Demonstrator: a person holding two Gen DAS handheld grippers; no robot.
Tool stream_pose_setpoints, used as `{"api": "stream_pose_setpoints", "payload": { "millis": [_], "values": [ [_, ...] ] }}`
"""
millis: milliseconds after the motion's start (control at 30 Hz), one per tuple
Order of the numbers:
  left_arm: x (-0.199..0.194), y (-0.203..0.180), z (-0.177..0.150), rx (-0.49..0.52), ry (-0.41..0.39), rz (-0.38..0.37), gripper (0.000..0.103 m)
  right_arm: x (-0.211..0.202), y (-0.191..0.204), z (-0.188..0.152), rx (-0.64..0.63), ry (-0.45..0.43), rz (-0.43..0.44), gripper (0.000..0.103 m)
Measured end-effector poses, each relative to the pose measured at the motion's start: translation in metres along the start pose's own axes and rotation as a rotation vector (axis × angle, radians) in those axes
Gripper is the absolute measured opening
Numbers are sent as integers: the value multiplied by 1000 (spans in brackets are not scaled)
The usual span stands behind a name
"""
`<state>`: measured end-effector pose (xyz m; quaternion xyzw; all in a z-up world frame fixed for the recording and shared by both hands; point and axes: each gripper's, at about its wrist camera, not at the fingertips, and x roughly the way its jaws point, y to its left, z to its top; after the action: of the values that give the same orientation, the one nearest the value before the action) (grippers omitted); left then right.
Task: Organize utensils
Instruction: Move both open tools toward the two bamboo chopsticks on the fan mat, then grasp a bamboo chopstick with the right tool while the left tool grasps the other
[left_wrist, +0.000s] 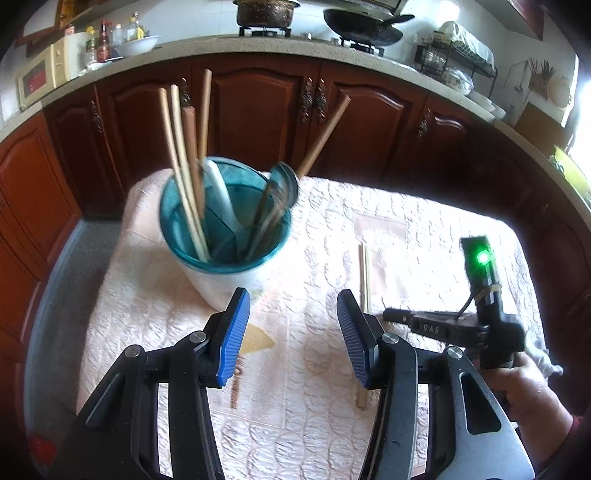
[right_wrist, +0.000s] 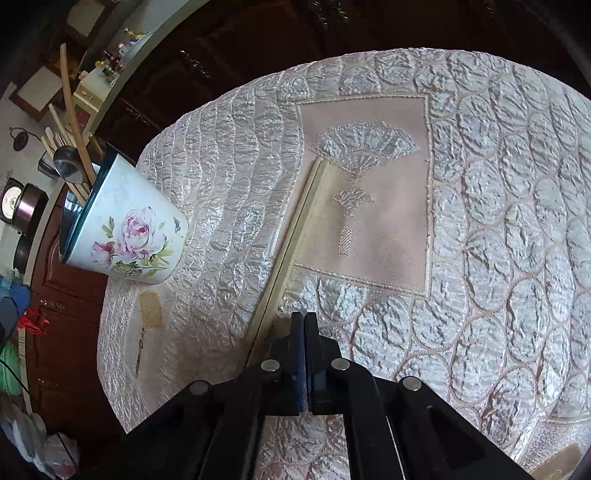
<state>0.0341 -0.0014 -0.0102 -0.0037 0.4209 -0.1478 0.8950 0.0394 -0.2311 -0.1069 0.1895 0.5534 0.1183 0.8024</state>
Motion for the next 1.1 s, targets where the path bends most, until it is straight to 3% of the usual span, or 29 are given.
{"api": "stream_pose_setpoints", "payload": {
  "millis": [133,333,600,1000,1100],
  "values": [
    [4,-5,-1,1,11,-11,48,-10,-1,2,23,-9,78,3],
    [-2,-2,1,1,1,-2,48,14,8,11,16,20,32,3],
    [5,1,-3,-22,24,-5,48,17,-9,19,114,5,144,4],
    [39,-17,-12,-24,108,-75,48,-33,-30,-17,61,-36,97,0],
    [45,-23,-16,-22,124,-82,48,-26,-28,-11,95,-8,128,21]
  ]
}}
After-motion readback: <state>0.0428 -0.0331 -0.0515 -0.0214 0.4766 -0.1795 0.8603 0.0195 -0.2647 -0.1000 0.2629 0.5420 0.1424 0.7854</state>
